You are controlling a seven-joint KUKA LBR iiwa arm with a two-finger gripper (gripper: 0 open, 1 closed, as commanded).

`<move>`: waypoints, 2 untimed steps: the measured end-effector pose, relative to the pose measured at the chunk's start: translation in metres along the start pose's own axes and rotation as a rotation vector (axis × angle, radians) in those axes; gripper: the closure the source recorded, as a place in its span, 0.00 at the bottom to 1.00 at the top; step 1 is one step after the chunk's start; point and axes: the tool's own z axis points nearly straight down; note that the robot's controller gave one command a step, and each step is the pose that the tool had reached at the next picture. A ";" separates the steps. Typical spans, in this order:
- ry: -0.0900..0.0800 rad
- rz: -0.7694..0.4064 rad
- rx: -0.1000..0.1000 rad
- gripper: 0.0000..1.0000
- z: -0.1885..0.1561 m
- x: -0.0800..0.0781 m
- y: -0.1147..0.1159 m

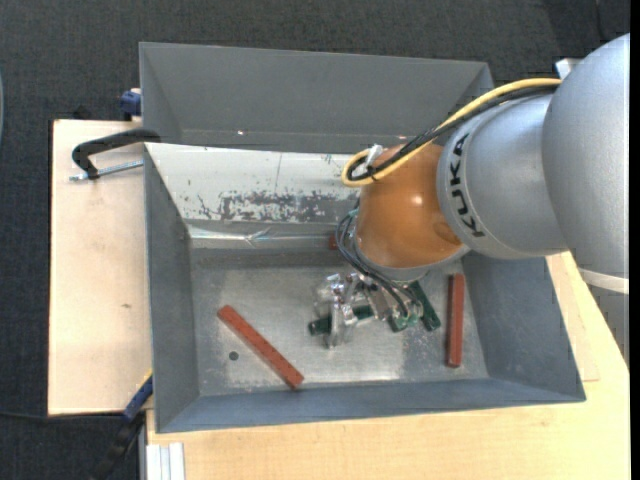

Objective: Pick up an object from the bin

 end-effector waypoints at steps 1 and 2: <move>0.000 0.000 0.000 1.00 0.000 0.000 0.000; -0.005 0.020 0.002 1.00 -0.125 -0.002 -0.019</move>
Offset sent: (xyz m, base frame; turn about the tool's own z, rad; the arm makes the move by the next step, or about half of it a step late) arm 0.0058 -0.0186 0.1243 0.0190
